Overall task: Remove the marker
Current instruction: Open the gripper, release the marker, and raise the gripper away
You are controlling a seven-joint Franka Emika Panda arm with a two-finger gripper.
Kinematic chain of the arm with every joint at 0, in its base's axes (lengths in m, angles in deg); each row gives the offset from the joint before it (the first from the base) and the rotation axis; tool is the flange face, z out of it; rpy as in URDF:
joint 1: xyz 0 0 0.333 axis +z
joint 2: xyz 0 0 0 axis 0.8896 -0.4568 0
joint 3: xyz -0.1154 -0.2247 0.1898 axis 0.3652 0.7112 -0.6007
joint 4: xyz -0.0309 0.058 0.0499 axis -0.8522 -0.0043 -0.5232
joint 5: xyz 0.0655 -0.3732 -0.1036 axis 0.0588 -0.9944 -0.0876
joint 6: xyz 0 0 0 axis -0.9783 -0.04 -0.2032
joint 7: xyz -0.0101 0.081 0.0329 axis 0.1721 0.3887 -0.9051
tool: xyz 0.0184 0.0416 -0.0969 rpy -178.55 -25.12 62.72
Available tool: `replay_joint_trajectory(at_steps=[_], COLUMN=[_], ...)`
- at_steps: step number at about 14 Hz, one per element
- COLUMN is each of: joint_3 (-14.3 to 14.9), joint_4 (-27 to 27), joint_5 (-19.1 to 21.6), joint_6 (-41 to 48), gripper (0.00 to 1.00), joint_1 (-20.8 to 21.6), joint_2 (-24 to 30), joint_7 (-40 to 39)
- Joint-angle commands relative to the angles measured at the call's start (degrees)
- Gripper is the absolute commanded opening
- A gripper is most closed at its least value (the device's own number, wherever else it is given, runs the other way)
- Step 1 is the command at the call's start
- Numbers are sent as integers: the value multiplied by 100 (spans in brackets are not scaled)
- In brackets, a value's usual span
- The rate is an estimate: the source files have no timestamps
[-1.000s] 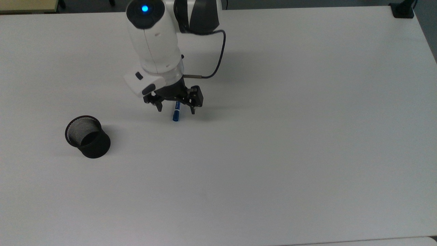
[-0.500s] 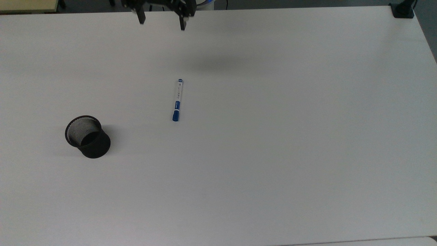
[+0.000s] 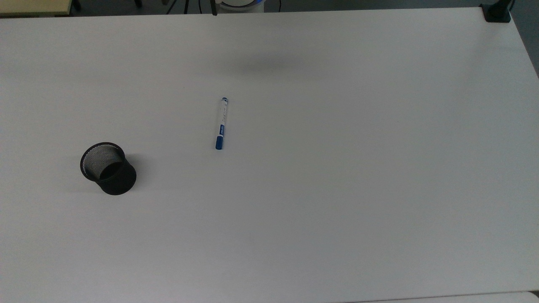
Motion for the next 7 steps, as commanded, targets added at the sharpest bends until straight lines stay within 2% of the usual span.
replay_joint_trajectory(at_steps=[1, 7], joint_3=[200, 218], joint_4=[85, 59], joint_5=[-83, -83], joint_6=[-405, -397], gripper=[100, 100], joint_1=[111, 128], joint_2=[-17, -52], joint_7=[-718, -808])
